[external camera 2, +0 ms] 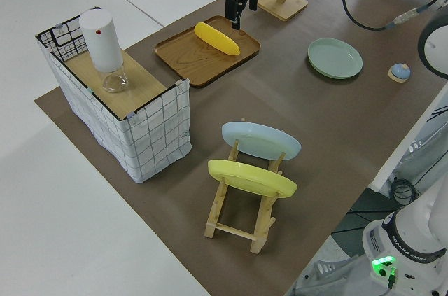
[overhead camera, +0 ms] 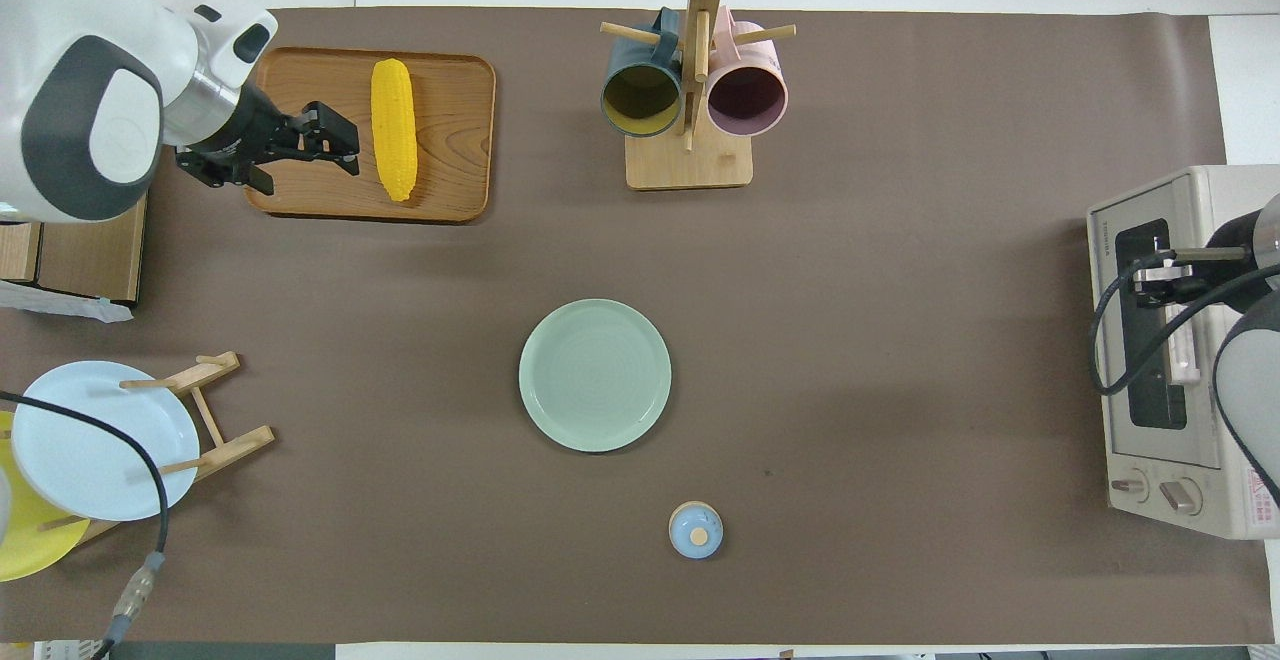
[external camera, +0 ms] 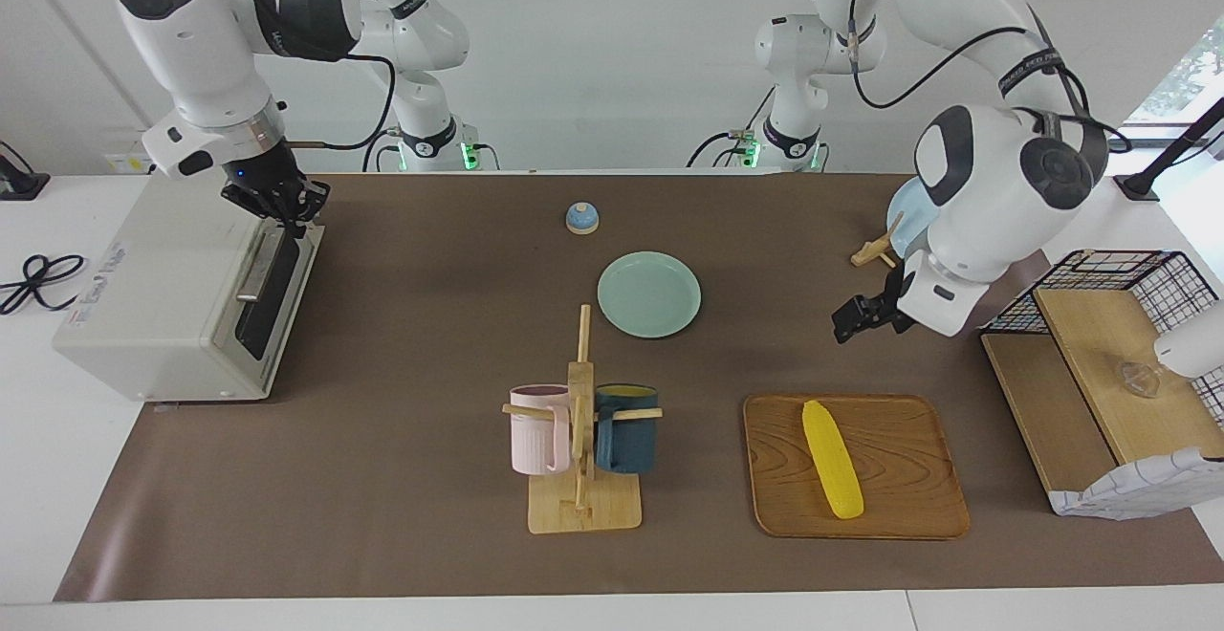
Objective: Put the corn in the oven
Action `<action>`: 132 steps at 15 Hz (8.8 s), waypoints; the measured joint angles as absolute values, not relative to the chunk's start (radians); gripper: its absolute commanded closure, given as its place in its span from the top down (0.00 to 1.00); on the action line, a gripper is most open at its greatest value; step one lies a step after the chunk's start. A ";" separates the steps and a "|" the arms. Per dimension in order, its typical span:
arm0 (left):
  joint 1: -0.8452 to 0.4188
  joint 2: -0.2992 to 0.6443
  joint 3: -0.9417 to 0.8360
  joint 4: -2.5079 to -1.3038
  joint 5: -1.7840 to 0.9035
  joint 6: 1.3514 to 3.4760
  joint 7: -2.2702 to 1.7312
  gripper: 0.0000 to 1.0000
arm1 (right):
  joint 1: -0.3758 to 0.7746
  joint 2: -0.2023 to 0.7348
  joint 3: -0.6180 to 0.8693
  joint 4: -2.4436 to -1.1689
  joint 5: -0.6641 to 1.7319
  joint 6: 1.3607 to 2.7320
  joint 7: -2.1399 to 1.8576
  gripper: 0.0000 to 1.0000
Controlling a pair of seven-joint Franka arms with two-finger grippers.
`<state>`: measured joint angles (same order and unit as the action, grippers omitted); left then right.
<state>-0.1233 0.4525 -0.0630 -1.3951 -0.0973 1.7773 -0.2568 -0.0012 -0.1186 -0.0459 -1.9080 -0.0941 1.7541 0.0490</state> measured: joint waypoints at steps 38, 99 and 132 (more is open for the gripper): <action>-0.172 0.800 -0.059 -1.181 -0.043 2.050 -0.232 0.00 | 0.026 0.055 -0.020 -2.191 -0.038 2.225 0.068 0.00; -0.157 -0.064 -0.038 -1.783 -0.082 1.664 -0.234 1.00 | 0.593 0.223 -0.031 -1.703 0.008 1.906 0.560 1.00; -0.134 -0.017 -0.027 -1.623 -0.045 1.509 -0.099 1.00 | 0.898 0.677 -0.006 -1.404 -0.111 2.044 0.881 1.00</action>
